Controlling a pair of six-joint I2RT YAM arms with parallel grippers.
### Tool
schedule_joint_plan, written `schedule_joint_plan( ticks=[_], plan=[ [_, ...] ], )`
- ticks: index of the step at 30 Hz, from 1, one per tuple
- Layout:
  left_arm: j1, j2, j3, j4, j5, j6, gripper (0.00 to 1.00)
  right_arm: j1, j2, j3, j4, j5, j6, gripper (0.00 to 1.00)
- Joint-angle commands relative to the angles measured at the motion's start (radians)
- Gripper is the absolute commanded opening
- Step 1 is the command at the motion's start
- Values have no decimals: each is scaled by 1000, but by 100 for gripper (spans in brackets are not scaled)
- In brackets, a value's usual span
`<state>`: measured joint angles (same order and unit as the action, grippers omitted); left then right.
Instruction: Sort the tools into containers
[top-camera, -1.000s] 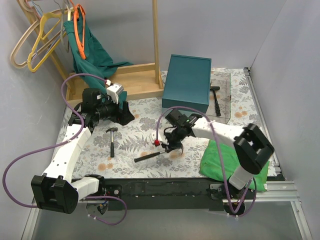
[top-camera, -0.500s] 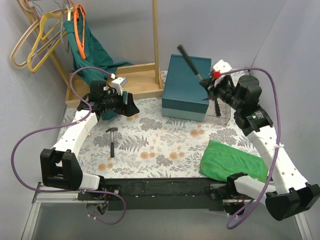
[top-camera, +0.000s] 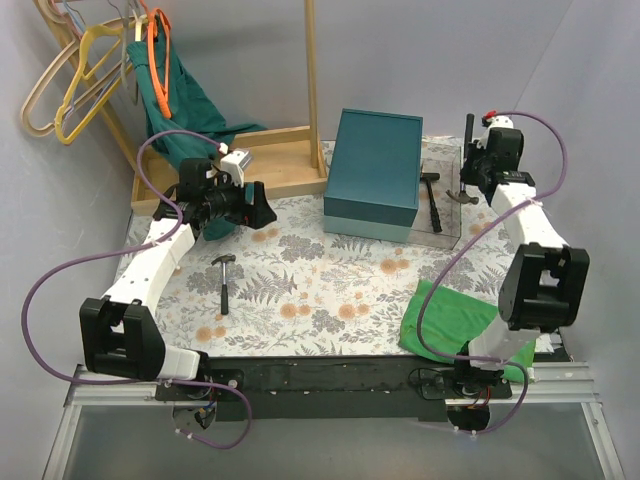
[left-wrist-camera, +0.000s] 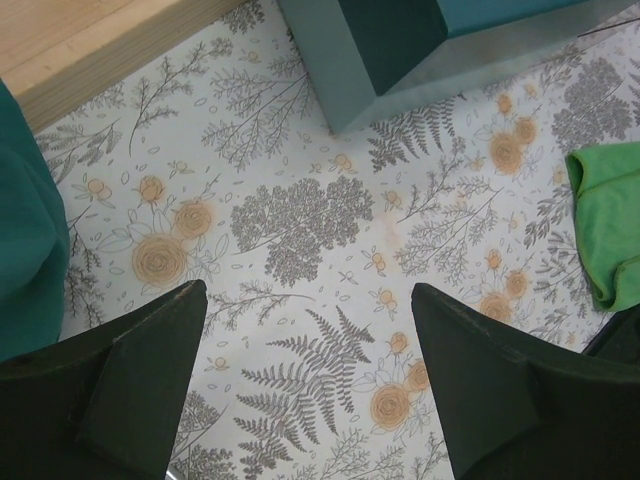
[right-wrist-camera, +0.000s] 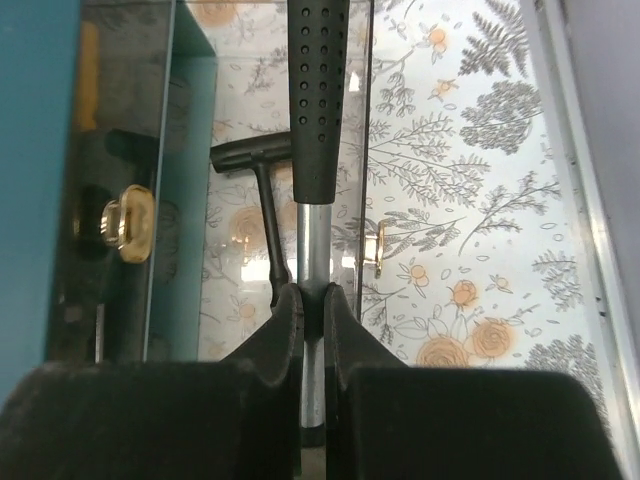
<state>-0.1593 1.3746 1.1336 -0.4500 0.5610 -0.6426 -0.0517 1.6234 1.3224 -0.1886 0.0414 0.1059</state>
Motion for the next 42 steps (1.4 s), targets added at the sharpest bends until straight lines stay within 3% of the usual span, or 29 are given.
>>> schedule_joint_plan(
  ticks=[1,13,14,15,17,20,26,34,36,39,42],
  plan=[
    [0,-51,-40,-38,-55,41,84,3,116,132,17,-72,37,1],
    [44,-54,-69,-93,-116,84,84,87,401,265,-32,-116,6,1],
    [46,-51,-70,-96,-121,87,84,93,406,267,-29,-138,-1,25],
    [46,-49,-75,-101,-127,90,85,93,406,265,-28,-205,-14,36],
    [46,-45,-93,-98,-136,92,85,93,385,262,-29,-219,-3,49],
    [46,-32,-135,-90,-165,89,86,84,326,250,-44,-164,32,53],
    [46,-11,-245,-20,-389,29,81,17,136,111,-37,-138,77,52],
    [17,15,-311,4,-466,2,64,-16,-155,-136,-3,-160,57,51],
    [14,8,-322,-4,-548,-9,62,-16,-194,-190,0,-164,54,50],
    [10,-19,-360,1,-717,1,62,-19,-252,-244,3,-166,52,50],
    [10,-14,-385,-28,-687,41,63,-25,-293,-276,8,-164,54,50]
  ],
)
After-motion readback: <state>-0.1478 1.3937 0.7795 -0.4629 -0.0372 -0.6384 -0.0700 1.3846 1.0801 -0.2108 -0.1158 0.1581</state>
